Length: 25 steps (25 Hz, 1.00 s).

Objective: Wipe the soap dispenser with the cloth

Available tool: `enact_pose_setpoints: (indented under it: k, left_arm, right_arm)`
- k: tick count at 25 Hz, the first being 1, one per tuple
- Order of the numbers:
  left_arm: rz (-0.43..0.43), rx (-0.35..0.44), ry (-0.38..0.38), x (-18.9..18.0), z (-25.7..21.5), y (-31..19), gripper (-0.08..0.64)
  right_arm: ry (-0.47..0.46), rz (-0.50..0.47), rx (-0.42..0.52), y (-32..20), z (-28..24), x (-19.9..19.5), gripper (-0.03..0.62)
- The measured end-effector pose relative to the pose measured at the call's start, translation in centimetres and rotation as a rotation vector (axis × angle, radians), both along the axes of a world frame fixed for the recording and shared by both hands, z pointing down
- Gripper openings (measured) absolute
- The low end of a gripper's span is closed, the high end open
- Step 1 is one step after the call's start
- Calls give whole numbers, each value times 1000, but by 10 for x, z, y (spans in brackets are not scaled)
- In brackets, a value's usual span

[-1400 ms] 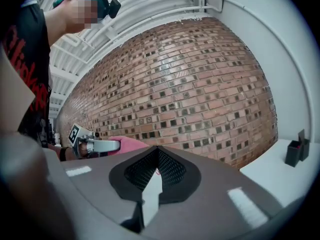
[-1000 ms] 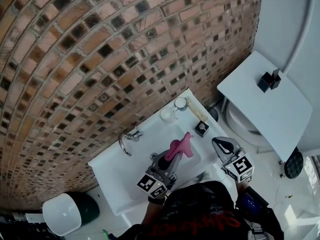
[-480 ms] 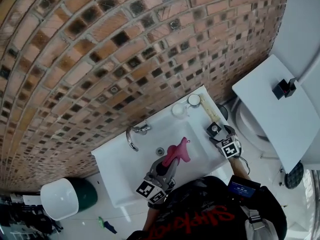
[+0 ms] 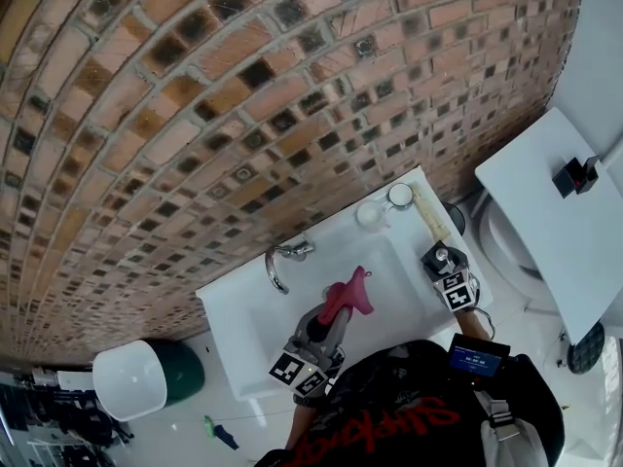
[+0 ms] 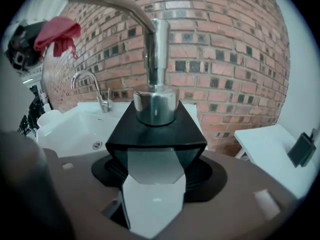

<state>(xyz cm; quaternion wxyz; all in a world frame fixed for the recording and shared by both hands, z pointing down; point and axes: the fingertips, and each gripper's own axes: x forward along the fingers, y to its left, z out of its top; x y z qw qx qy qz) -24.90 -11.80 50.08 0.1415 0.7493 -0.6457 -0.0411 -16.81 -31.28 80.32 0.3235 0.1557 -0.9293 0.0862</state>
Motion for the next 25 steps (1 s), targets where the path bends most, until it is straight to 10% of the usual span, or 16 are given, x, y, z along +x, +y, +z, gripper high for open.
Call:
enact_pose_setpoints:
  k: [7,12,20,25]
  left_arm:
    - [135,41,7,12,-5,-27,46]
    - [261,152,72,31,-38,-43,46]
    - [510,322,96,86,-89,-42,46]
    - [615,200,83,124,-35,-49,46]
  right_arm:
    - [-241,-176,104,31,-167,5,304]
    - [-162,-343,262,63,-233,18,302]
    - [-23,-485,228,117,-240,48,304]
    - [-81,-459,198,135,-256,62,304]
